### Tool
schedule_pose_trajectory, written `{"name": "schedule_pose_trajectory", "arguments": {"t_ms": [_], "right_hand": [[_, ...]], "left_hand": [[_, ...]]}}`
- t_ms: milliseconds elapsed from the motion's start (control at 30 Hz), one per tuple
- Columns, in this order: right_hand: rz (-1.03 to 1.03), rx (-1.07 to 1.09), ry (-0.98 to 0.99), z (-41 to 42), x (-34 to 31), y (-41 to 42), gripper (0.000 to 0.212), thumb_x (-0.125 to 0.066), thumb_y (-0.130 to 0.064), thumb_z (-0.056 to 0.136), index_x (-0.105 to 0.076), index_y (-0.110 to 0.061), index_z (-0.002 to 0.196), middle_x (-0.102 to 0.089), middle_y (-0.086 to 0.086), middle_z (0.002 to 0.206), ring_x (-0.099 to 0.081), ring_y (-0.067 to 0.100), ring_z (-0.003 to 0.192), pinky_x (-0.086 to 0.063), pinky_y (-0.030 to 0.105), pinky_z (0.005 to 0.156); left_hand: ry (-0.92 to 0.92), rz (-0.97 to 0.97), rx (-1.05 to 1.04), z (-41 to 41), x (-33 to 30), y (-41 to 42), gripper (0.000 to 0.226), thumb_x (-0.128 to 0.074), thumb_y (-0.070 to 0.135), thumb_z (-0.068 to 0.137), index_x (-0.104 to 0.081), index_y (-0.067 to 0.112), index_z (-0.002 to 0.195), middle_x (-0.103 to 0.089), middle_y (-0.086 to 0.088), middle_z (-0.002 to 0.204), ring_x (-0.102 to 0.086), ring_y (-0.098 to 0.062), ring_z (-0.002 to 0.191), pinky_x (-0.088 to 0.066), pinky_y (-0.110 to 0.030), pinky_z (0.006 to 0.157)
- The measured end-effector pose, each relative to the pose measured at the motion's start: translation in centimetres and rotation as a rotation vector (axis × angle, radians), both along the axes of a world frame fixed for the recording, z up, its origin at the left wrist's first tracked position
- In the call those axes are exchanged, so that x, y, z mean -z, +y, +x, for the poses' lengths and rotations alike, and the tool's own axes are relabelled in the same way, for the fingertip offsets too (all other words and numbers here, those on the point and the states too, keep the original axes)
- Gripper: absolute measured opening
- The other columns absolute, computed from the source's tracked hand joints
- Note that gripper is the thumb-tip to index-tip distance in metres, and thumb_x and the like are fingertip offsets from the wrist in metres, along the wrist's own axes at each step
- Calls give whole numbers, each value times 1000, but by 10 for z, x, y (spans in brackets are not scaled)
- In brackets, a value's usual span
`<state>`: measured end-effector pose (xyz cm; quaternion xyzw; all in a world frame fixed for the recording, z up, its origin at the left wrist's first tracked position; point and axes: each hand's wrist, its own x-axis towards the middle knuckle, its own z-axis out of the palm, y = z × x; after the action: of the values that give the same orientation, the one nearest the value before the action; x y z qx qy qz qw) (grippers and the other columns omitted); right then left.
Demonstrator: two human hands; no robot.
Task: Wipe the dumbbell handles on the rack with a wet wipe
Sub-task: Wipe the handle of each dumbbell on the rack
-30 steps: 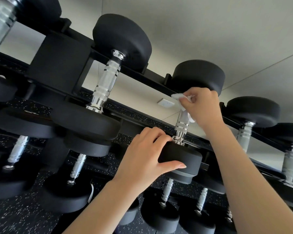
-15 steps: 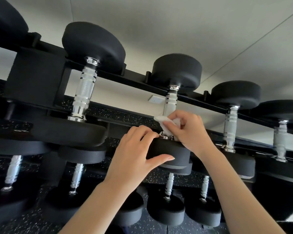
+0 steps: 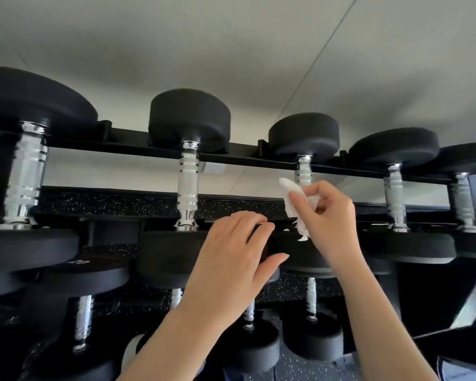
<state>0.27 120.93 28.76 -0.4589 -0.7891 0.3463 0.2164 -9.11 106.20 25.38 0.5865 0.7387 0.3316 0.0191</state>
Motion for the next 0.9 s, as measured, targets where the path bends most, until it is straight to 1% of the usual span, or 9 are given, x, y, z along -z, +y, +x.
{"name": "schedule_pose_trajectory", "arguments": {"t_ms": [133, 233, 433, 567, 700, 733, 800, 833, 900], "right_hand": [[4, -10, -29, 44, -3, 46, 16, -64, -30, 86, -60, -17, 77, -49, 13, 50, -36, 13, 43, -32, 23, 46], [-24, -77, -38, 62, 3, 75, 16, -64, -31, 86, -61, -17, 79, -54, 20, 55, -38, 14, 44, -33, 21, 46], [-83, -234, 27, 47, 19, 105, 11, -63, -26, 87, -59, -18, 81, -50, -4, 54, -41, 5, 42, -34, 11, 45], [-84, -245, 111, 17, 29, 114, 9, -62, -24, 88, -62, -15, 89, -54, -4, 63, -44, 2, 45, -34, 9, 45], [32, -183, 103, 1, 40, 117, 12, -57, -26, 90, -62, -16, 95, -56, -3, 67, -47, -1, 57, -36, 3, 57], [90, -168, 100, 1, 44, 116, 12, -57, -27, 90, -62, -17, 95, -58, -2, 70, -49, 0, 60, -38, 5, 59], [186, -126, 116, 1, 52, 115, 13, -58, -29, 89, -62, -17, 94, -61, -1, 79, -49, 8, 63, -43, 20, 60], [210, -93, 128, 1, 55, 114, 14, -60, -29, 89, -63, -16, 93, -59, 0, 85, -49, 11, 66, -41, 23, 60], [201, -27, 160, 2, 58, 114, 14, -63, -26, 87, -64, -13, 92, -50, 2, 92, -48, 13, 76, -38, 18, 64]], "left_hand": [[12, -109, 27, 52, 8, 37, 51, -42, 49, 92, -61, 12, 120, -60, -1, 121, -54, -21, 115, -46, -41, 92], [-10, -179, -28, 79, 12, 55, 52, -42, 50, 92, -58, 11, 123, -58, -1, 121, -54, -21, 113, -48, -40, 89], [-16, -159, -164, 92, 13, 60, 46, -48, 48, 90, -56, 16, 123, -58, 3, 117, -53, -17, 110, -41, -31, 91], [-17, -168, -190, 95, 13, 60, 46, -48, 49, 89, -58, 17, 121, -58, 3, 119, -51, -15, 111, -34, -27, 92], [-49, -153, -200, 96, 14, 60, 47, -48, 49, 89, -58, 17, 121, -57, 6, 120, -51, -13, 113, -42, -29, 91], [-54, -144, -203, 96, 15, 60, 47, -48, 50, 89, -58, 17, 121, -57, 6, 120, -51, -13, 113, -45, -31, 90], [-67, -117, -211, 96, 17, 60, 47, -48, 49, 89, -58, 17, 121, -57, 5, 120, -52, -14, 112, -48, -35, 88], [-74, -105, -215, 96, 18, 61, 47, -49, 49, 89, -58, 17, 121, -57, 5, 120, -52, -14, 112, -48, -36, 88], [-79, -90, -219, 97, 19, 61, 47, -49, 49, 89, -59, 16, 121, -57, 5, 119, -52, -15, 111, -49, -37, 87]]}}
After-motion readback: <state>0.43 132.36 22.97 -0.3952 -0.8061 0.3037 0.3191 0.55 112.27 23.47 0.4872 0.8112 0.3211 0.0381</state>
